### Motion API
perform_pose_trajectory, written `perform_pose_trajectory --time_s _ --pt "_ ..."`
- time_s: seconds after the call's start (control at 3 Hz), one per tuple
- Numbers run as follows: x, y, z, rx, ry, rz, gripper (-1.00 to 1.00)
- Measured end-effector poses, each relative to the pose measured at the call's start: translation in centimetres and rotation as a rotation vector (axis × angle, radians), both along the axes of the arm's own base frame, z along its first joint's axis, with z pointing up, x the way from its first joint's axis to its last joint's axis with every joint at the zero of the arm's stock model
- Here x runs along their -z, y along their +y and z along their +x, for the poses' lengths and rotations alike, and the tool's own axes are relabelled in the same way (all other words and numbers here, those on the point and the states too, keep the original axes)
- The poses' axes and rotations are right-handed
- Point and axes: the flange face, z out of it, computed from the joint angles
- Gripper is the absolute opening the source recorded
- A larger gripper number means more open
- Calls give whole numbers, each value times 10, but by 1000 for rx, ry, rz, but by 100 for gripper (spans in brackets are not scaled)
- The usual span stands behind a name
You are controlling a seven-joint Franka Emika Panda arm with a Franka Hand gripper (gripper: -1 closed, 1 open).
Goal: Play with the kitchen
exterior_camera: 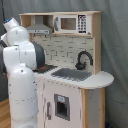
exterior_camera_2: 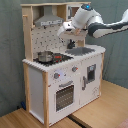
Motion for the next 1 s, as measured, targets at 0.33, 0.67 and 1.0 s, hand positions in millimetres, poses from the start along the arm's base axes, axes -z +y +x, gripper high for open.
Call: perform_pose_trajectory --time_s 0.33,0.67,1.0 --pt "13 -13 14 -26 79 -25 100" --pt "25 -27 29 -61 133 -49 100" --pt "29 -24 33 -91 149 -66 100"
